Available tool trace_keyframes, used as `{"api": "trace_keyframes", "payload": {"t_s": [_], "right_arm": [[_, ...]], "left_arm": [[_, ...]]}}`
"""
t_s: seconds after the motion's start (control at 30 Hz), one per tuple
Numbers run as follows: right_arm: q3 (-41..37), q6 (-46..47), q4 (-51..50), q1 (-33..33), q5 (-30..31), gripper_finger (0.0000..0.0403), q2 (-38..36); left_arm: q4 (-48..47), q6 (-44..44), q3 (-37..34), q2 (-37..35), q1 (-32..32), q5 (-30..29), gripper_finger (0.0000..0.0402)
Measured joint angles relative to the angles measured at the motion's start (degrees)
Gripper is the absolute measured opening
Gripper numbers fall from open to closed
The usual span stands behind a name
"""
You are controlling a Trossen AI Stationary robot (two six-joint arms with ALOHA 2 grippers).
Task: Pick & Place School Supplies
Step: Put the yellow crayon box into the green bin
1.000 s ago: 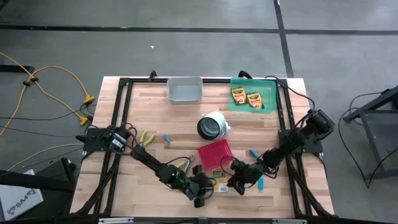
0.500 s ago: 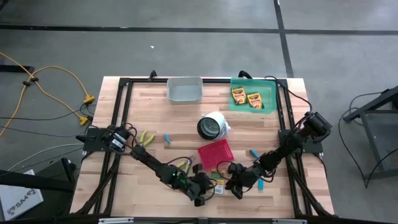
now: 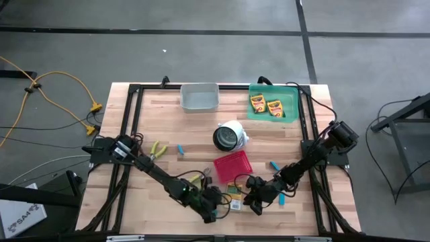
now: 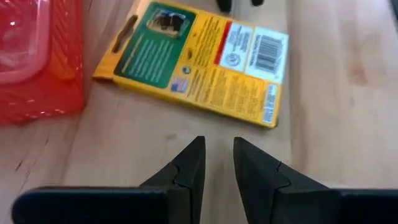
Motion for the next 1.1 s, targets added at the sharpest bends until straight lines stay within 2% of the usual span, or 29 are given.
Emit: {"api": "trace_keyframes", "payload": {"t_s": [0.43, 1.1], "right_arm": [[-0.04, 0.00, 0.17, -0.15, 1.24, 0.0103, 0.00], [-0.04, 0.40, 0.20, -0.17, 1.31, 0.0103, 0.00]], "left_arm": [[0.14, 1.31, -0.02, 0.37, 2.14, 2.58, 0.0081], [7.71, 5.05, -0.06, 2.25, 3.76, 5.98, 0.0081]]}}
